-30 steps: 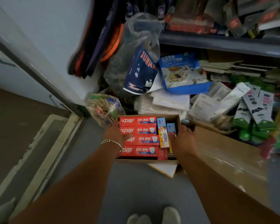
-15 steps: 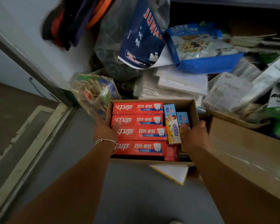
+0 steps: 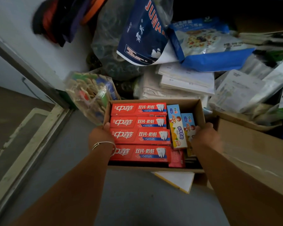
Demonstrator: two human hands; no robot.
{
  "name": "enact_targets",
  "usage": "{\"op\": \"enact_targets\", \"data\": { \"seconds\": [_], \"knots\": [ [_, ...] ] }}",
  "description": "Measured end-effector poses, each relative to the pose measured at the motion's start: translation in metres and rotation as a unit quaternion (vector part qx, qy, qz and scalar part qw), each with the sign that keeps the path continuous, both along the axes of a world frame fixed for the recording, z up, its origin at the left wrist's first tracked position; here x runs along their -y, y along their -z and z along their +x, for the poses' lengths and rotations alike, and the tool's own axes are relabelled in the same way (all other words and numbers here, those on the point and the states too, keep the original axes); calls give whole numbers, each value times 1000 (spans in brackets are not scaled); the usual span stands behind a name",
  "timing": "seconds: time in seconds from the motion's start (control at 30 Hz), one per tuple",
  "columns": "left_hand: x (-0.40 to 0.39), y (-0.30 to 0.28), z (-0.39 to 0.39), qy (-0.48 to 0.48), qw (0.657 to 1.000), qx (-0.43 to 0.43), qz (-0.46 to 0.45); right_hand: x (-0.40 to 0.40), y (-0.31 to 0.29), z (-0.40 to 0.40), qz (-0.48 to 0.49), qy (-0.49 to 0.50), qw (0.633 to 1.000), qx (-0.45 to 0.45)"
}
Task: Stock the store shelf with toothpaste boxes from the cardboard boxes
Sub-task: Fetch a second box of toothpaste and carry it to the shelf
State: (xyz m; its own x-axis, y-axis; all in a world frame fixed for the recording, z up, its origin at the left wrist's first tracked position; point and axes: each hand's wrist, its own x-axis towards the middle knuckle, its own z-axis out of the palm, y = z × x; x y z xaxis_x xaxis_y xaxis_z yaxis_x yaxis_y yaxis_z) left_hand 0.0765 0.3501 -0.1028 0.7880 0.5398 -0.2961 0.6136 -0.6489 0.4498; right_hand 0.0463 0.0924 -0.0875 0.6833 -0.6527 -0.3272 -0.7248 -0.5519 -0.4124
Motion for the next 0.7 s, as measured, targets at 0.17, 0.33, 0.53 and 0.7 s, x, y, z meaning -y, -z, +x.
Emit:
{"op": "enact_targets", "data": {
  "seconds": [0.17,0.33,0.53,0.7],
  "knots": [
    [4,-2,1,-17,1000,-7,5,0,1,-1,7,10,1000,17],
    [8,-13,3,-30,999,-12,24,0,-9,-2,11,25,999,23],
    [15,-51,-10,-41,998,-11,35,3,-52,-8,3,15,1000,17],
    [22,-118,-20,-54,998,-8,38,6,-111,-15,5,19,1000,24]
  ]
}}
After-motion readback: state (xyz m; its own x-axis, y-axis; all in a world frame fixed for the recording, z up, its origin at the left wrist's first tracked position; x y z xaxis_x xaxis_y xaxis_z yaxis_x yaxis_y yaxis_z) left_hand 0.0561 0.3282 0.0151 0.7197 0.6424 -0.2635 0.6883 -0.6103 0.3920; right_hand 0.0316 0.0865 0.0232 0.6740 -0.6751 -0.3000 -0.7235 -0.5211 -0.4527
